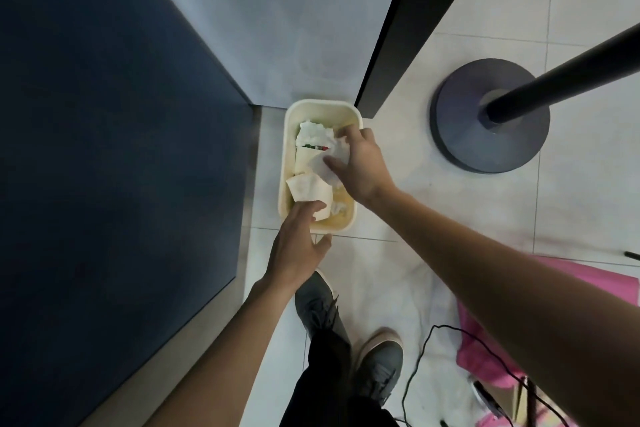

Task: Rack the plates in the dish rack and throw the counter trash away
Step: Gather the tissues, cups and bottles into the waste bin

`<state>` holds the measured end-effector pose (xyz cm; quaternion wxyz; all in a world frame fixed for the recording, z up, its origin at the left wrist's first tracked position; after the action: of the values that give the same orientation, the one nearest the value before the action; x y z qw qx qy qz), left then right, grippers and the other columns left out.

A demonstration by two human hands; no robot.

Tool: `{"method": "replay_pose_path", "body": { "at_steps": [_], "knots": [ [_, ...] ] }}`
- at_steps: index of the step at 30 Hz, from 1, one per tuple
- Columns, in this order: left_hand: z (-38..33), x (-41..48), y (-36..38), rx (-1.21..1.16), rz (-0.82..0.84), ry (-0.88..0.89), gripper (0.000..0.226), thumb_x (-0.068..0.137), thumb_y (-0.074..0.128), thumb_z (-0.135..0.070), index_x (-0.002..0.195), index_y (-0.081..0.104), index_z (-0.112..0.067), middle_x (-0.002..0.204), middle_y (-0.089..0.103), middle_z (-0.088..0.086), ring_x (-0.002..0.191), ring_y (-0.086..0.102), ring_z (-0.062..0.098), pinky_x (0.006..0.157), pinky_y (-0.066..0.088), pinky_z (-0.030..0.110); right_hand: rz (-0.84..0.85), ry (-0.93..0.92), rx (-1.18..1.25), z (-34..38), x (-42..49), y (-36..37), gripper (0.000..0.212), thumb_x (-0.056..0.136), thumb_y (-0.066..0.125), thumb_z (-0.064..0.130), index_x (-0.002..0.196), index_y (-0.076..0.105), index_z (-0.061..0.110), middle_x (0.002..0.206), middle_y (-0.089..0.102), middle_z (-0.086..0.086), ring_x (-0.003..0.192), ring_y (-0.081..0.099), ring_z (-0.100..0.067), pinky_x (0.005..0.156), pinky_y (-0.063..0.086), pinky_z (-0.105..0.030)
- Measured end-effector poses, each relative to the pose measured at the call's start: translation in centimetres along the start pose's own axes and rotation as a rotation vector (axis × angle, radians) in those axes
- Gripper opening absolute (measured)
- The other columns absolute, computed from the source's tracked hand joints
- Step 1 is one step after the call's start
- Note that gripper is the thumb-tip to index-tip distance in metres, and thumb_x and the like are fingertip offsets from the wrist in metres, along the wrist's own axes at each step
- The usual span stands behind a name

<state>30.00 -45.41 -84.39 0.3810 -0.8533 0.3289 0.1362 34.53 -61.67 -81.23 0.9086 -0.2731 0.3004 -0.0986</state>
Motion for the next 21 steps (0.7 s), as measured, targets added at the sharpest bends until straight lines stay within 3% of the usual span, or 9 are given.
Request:
{"method": "replay_pose_path", "body": {
  "at_steps": [4, 8, 12, 15, 21],
  "knots": [
    [0.4, -0.5, -1.3, 0.001, -0.017, -0.035, 0.05, 0.087, 0.073, -0.015, 0.132, 0.053, -0.021, 0.13, 0.052, -0.005, 0.111, 0.054, 0.012, 0.083, 0.046, 0.024, 0.012, -0.002, 0.021, 0.7, 0.7, -0.5, 0.07, 0.092, 0.064, 0.033, 0.148, 0.029, 0.011, 0.146, 0.032, -0.011, 0.125, 0.046, -0.024, 0.096, 0.032, -0.017],
    [0.0, -1.7, -2.7, -0.002, -0.04, -0.072, 0.047, 0.09, 0.069, -0.016, 0.133, 0.051, -0.021, 0.13, 0.049, -0.008, 0.114, 0.052, 0.011, 0.082, 0.052, 0.029, 0.062, -0.026, -0.079, -0.1, -2.0, -1.6, 0.067, 0.089, 0.069, 0.027, 0.146, 0.036, 0.015, 0.146, 0.035, -0.008, 0.124, 0.048, -0.023, 0.09, 0.03, -0.011],
    [-1.7, -4.3, -3.6, -0.02, -0.029, -0.082, 0.047, 0.094, 0.064, -0.018, 0.137, 0.047, -0.022, 0.136, 0.046, -0.009, 0.121, 0.05, 0.012, 0.091, 0.052, 0.031, 0.141, -0.063, -0.192, -0.5, -6.7, -2.2, 0.061, 0.091, 0.065, 0.025, 0.146, 0.039, 0.016, 0.147, 0.034, -0.01, 0.129, 0.046, -0.03, 0.107, 0.037, -0.033],
    [-3.9, -6.3, -4.8, -0.073, -0.053, -0.091, 0.048, 0.096, 0.061, -0.018, 0.139, 0.045, -0.026, 0.139, 0.044, -0.011, 0.127, 0.046, 0.011, 0.099, 0.051, 0.035, 0.157, -0.095, -0.195, 0.3, -10.3, -3.3, 0.058, 0.095, 0.058, 0.029, 0.147, 0.037, 0.017, 0.151, 0.03, -0.008, 0.133, 0.041, -0.03, 0.109, 0.038, -0.04],
    [-9.7, -10.6, -8.4, -0.129, -0.137, -0.033, 0.051, 0.097, 0.06, -0.018, 0.145, 0.043, -0.024, 0.145, 0.044, -0.008, 0.132, 0.045, 0.011, 0.102, 0.051, 0.043, 0.102, -0.177, -0.17, 5.0, -16.9, -6.7, 0.054, 0.099, 0.05, 0.033, 0.149, 0.034, 0.02, 0.154, 0.026, -0.003, 0.138, 0.034, -0.023, 0.109, 0.034, -0.032]
  ]
}}
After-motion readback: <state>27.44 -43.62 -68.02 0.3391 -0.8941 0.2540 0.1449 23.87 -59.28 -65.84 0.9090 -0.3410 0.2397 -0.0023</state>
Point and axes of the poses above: each hand's wrist, its own x-axis towards the middle knuckle, its own y-axis out of the palm, z = x × y, the point moved 9 cm from there along x, towards the middle knuckle
